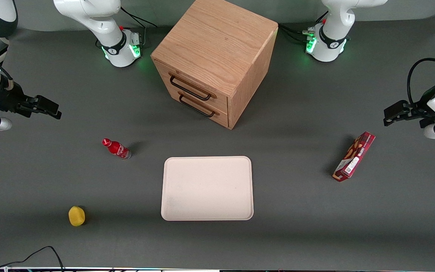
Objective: Open upper drawer
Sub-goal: 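Move the right gripper toward the wooden cabinet's upper drawer handle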
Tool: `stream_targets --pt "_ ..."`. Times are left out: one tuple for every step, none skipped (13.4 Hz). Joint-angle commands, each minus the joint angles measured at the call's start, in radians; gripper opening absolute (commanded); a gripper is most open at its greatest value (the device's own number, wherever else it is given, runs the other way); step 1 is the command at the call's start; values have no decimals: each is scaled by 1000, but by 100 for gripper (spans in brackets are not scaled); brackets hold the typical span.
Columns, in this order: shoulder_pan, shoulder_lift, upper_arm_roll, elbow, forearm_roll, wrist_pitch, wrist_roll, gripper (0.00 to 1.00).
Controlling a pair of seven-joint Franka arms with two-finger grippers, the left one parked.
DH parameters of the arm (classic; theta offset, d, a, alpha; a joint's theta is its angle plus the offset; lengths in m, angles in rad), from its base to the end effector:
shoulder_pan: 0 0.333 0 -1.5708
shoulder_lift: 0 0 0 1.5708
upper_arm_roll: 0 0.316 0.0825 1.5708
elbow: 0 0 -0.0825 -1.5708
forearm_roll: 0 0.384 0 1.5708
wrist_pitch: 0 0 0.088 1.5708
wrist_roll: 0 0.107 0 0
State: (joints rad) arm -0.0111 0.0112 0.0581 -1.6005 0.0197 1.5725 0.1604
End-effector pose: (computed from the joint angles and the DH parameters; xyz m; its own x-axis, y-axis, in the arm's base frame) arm 0.5561 0.0281 0.6045 0.9927 -0.1132 -0.0419 -0.1138 -0.9934 -0.0138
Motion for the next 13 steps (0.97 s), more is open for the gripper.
stream_targets --pt "3 10 -4 28 -12 -31 -31 100" --pt "3 13 -3 40 -14 -31 -30 100" --pt "3 13 -3 43 -12 -31 -28 100" --pt "5 13 -3 44 -12 -32 -22 100" --pt "3 15 -4 44 -11 -34 -16 100" --pt "3 13 -4 44 -11 -35 -13 100" --pt "5 9 -3 42 -12 -37 -12 100" --pt "3 7 -3 44 -12 -37 -21 100" --pt "3 0 -3 40 -12 -40 -28 100" --pt "6 -5 -1 47 -14 -64 -33 100" --pt "8 -5 2 57 -12 -78 -33 100" --pt "7 -7 35 65 -11 -86 -33 100" --pt "6 -7 70 76 -9 -126 -51 100"
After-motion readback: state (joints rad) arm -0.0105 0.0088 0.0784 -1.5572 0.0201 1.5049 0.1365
